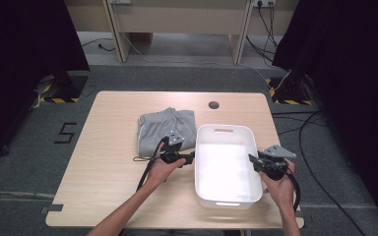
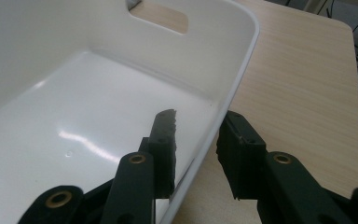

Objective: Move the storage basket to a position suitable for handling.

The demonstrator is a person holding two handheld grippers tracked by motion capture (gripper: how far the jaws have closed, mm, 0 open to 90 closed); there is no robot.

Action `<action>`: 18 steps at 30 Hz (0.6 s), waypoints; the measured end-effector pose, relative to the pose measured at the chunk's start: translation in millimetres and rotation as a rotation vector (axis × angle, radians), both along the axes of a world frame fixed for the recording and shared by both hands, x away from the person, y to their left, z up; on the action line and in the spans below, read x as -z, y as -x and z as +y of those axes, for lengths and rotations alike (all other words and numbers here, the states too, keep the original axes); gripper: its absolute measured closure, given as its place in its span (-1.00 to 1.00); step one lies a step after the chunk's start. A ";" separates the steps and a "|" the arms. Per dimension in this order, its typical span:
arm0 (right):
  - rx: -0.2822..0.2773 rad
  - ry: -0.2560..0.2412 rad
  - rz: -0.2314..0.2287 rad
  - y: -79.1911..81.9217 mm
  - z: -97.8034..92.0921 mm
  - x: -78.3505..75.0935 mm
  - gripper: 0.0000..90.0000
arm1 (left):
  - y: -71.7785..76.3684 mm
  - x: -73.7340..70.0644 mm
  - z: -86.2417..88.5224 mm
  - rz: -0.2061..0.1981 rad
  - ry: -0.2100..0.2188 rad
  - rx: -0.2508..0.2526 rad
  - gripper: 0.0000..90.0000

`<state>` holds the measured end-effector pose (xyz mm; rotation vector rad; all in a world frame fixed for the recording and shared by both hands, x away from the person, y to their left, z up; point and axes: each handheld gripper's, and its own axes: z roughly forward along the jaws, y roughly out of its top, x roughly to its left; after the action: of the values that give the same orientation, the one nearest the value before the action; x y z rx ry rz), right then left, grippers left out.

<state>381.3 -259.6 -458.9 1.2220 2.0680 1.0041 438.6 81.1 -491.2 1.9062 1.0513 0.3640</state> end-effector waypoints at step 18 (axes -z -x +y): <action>0.003 -0.088 -0.042 38.5 2.3 -20.2 -0.21 | -30.8 16.7 53.8 0.040 -0.039 -0.150 -0.39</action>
<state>342.8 -257.3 -438.7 1.2369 2.0082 1.1202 469.3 134.9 -507.9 1.8807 1.2258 0.4352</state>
